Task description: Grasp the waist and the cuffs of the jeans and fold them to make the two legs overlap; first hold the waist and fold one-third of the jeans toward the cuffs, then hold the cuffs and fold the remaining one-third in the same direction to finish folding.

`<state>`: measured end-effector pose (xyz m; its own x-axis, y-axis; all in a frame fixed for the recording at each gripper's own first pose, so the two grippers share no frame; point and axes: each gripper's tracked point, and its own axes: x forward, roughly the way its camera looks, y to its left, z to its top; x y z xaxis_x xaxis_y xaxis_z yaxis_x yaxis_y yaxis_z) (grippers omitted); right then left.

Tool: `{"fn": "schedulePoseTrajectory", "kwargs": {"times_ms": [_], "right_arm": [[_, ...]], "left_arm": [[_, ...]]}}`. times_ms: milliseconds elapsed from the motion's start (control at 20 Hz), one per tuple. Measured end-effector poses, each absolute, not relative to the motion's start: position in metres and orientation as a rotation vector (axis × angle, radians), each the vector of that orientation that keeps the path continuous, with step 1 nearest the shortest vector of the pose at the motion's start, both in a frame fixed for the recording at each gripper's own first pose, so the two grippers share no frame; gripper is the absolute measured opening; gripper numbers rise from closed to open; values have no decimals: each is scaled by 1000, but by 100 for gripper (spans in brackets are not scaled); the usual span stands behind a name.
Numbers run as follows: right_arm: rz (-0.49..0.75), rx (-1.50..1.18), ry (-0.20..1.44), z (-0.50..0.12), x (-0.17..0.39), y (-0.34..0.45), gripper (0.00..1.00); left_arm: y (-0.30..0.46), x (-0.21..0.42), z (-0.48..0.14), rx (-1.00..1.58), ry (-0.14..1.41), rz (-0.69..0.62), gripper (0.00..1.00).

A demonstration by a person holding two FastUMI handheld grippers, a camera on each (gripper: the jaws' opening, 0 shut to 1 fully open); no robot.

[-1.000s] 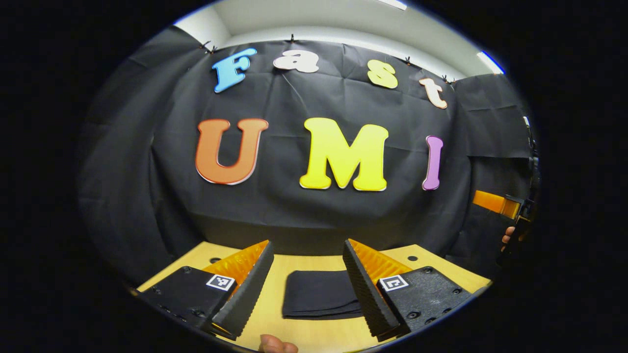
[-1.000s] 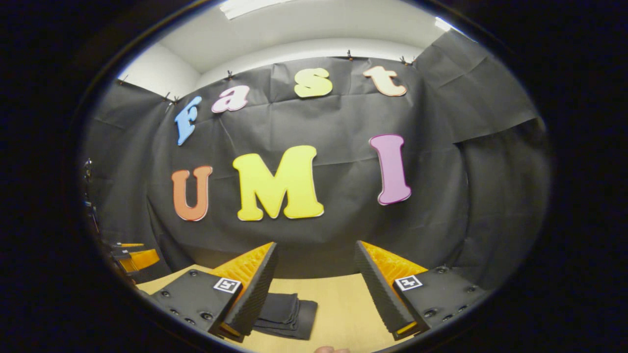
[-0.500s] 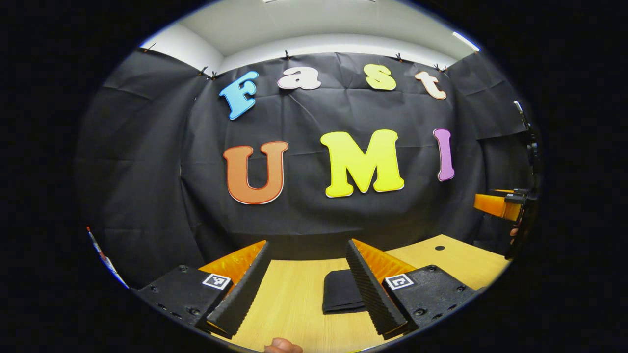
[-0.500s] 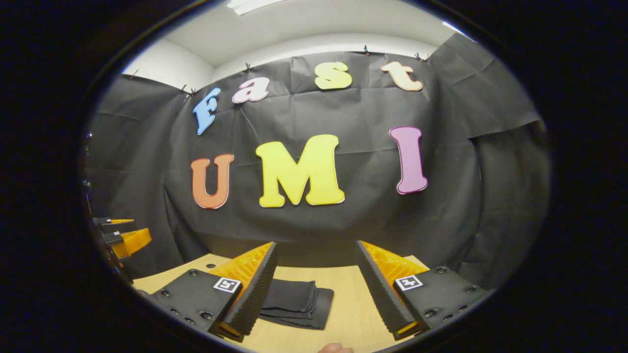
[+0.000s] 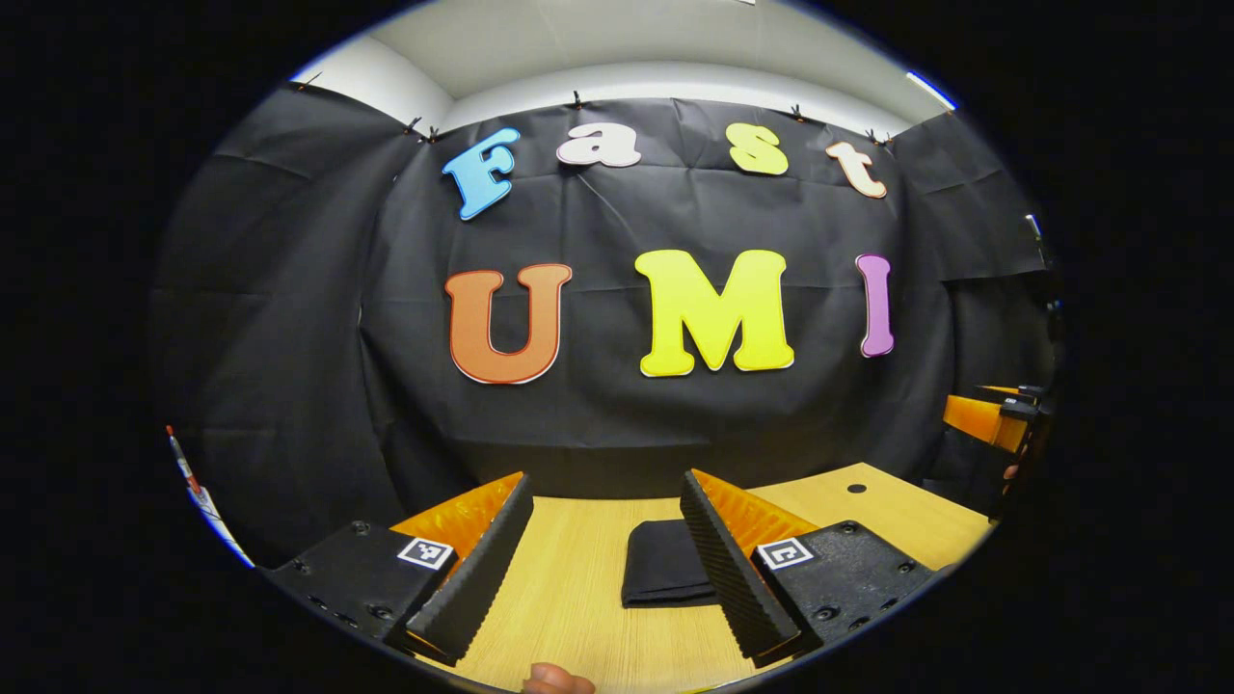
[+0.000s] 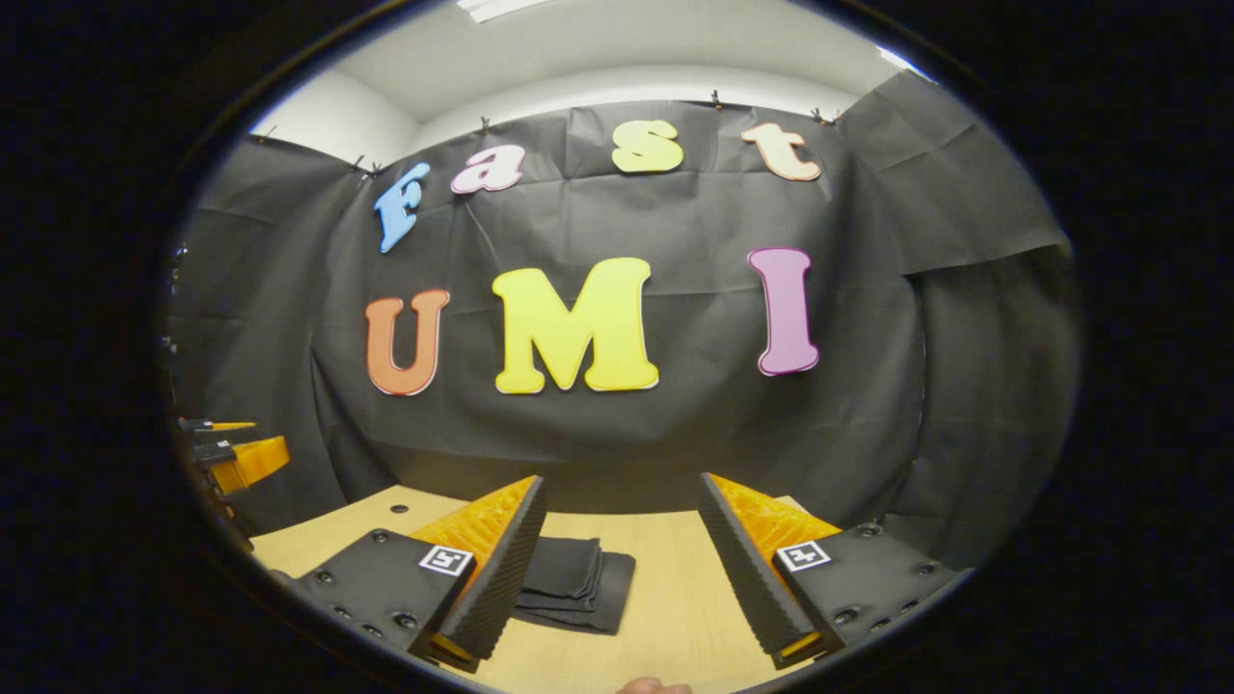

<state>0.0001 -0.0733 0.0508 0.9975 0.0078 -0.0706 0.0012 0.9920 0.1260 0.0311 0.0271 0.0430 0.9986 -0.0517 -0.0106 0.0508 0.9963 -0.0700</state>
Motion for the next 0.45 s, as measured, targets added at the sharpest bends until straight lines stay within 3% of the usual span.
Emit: {"fn": "schedulePoseTrajectory", "kwargs": {"times_ms": [200, 450], "right_arm": [[4, 115, 66, 53, 1, -73, 100], [0, 116, 73, 49, 1, -73, 98]], "left_arm": [[27, 30, 41, -77, 22, -41, 98], [30, 30, 37, -84, 26, -30, 98]]}}
